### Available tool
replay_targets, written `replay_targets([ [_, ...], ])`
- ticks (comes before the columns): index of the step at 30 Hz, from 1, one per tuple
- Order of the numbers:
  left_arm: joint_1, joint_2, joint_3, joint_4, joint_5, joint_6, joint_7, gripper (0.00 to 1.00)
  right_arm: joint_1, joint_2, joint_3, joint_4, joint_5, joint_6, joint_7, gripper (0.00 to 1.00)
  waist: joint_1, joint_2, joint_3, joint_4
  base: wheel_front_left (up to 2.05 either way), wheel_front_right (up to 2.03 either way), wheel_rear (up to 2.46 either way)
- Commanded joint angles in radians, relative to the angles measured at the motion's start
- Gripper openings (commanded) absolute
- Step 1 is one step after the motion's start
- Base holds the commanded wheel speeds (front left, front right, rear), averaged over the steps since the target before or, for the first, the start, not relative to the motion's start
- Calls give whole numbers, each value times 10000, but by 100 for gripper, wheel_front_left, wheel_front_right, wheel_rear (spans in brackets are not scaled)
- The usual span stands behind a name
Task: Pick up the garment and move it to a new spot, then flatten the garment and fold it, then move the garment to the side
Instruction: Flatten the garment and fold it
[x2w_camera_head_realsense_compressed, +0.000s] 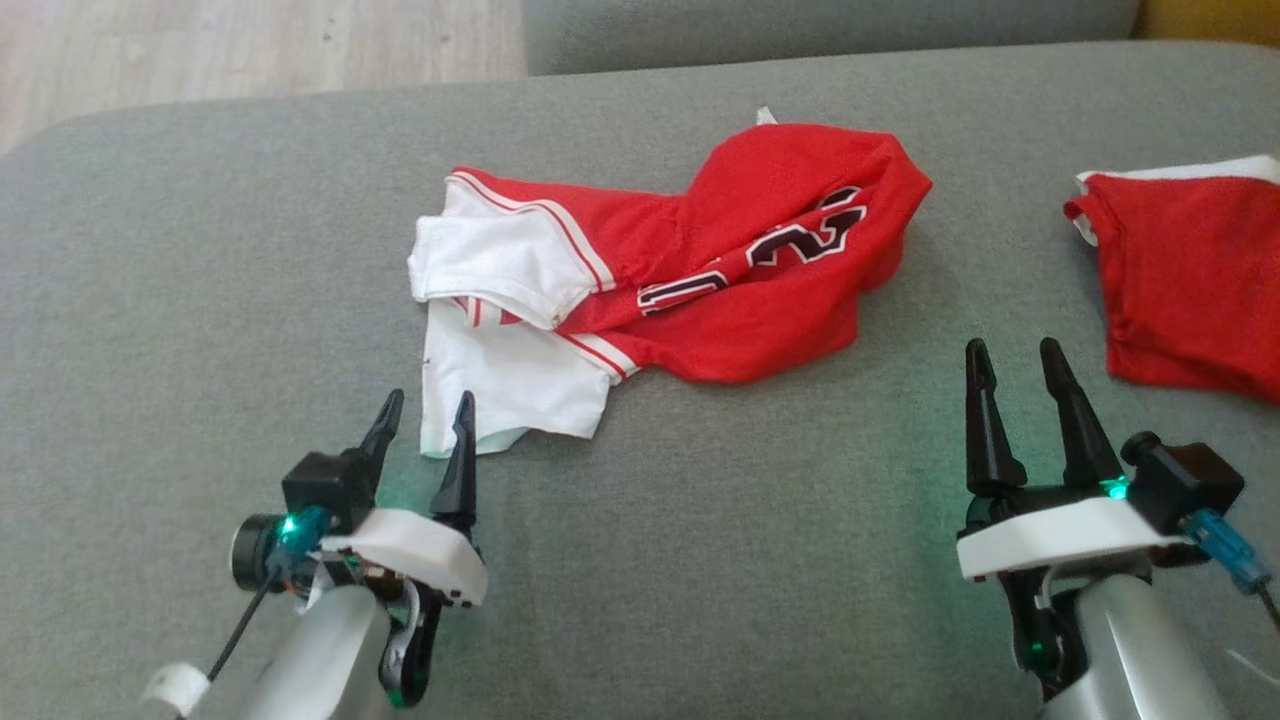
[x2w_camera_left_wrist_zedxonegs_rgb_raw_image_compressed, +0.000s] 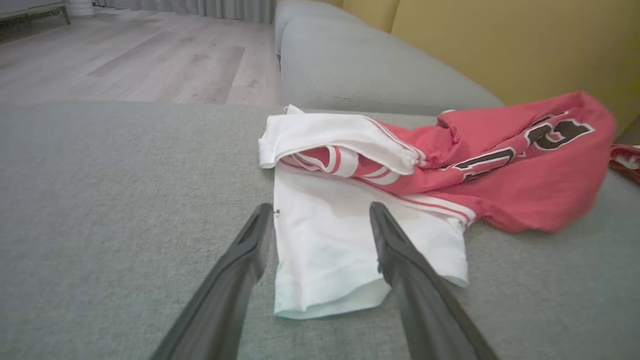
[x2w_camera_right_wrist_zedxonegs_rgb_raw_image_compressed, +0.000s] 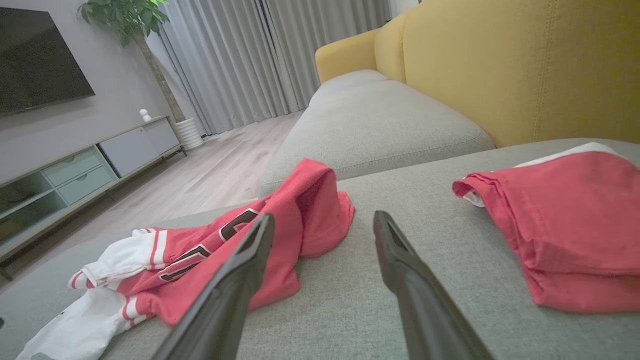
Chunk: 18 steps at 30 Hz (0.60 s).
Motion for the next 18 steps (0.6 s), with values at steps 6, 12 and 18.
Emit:
replay_targets([
  [6, -1019, 116, 306, 1022, 193, 494, 202, 100, -537, -22, 277, -436, 78, -7, -109, 100, 0, 0, 362, -330, 0, 0, 0],
  [12, -1378, 127, 136, 2039, 212, 424, 616, 100, -580, -22, 261, -464, 86, -7, -109, 100, 0, 0, 483, -447, 0, 0, 0],
  [18, -1549, 151, -57, 2572, 176, 99, 877, 0, -621, -22, 216, -478, 78, -7, -109, 100, 0, 0, 477, -494, 0, 0, 0],
])
